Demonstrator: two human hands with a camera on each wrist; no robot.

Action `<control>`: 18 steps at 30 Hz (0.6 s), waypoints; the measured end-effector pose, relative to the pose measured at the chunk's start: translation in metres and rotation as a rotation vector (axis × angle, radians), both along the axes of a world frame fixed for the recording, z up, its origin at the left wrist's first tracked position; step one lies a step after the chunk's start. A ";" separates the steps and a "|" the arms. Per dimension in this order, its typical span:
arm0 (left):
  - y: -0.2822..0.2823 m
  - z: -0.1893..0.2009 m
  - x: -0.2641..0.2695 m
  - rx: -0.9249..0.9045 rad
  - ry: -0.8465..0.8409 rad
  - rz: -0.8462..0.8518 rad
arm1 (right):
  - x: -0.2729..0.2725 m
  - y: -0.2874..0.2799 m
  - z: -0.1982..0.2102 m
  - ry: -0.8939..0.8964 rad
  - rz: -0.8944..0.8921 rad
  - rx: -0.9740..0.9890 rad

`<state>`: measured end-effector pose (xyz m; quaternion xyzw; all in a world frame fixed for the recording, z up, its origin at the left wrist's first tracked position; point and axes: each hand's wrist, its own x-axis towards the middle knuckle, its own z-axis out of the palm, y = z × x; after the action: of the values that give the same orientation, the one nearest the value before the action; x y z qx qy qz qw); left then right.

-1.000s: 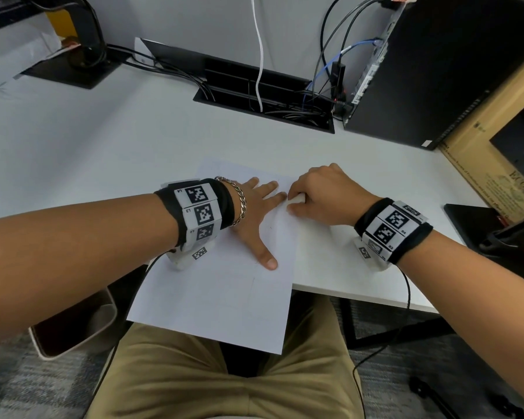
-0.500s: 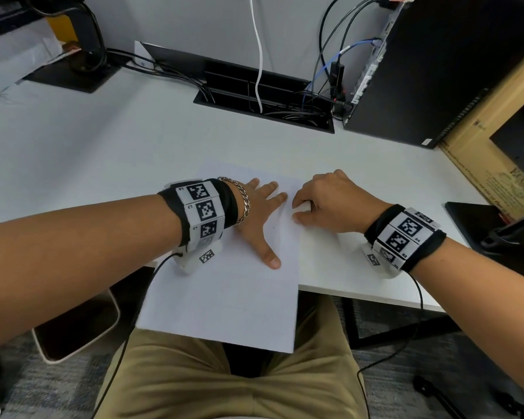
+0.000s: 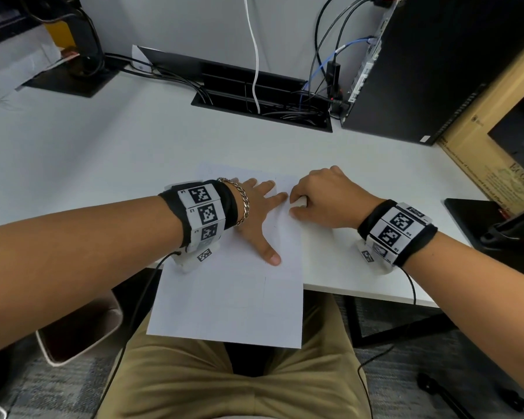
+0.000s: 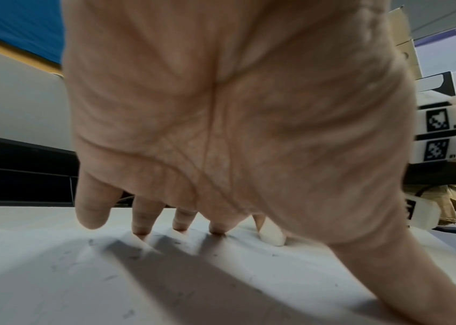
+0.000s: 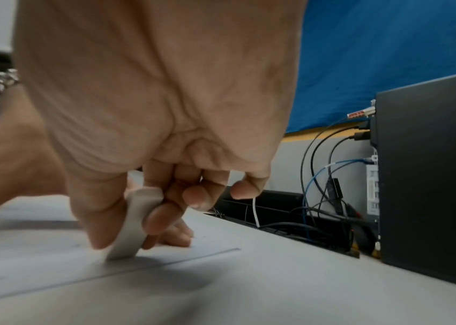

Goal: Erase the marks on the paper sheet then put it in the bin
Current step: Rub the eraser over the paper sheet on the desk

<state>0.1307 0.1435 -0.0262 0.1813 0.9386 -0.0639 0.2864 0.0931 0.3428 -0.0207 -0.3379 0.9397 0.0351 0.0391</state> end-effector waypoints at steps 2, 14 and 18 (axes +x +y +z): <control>-0.001 0.001 0.001 -0.001 0.004 -0.005 | 0.005 -0.001 0.001 -0.054 0.026 0.018; 0.001 0.000 0.000 -0.011 -0.012 0.000 | 0.023 0.004 0.008 -0.069 -0.022 0.047; -0.001 0.001 -0.001 -0.007 -0.013 -0.010 | 0.028 0.010 0.019 -0.131 -0.111 -0.112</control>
<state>0.1301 0.1423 -0.0254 0.1853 0.9356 -0.0677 0.2929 0.1208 0.3524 -0.0020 -0.2884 0.9530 -0.0417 0.0833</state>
